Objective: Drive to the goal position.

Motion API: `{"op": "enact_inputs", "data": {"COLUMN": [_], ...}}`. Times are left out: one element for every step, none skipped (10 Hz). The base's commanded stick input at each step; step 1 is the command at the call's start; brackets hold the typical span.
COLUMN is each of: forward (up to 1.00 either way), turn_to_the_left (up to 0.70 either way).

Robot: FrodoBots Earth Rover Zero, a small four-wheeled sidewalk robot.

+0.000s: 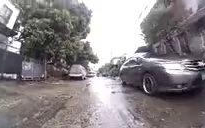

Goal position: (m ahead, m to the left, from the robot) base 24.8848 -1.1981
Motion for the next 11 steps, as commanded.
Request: {"op": "enact_inputs", "data": {"forward": [1.00,1.00,1.00,1.00,1.00,1.00,1.00,1.00,1.00,1.00,1.00], "turn_to_the_left": [0.00,0.00,0.00,0.12,0.27,0.27,0.22,0.00,0.00,0.00,0.00]}}
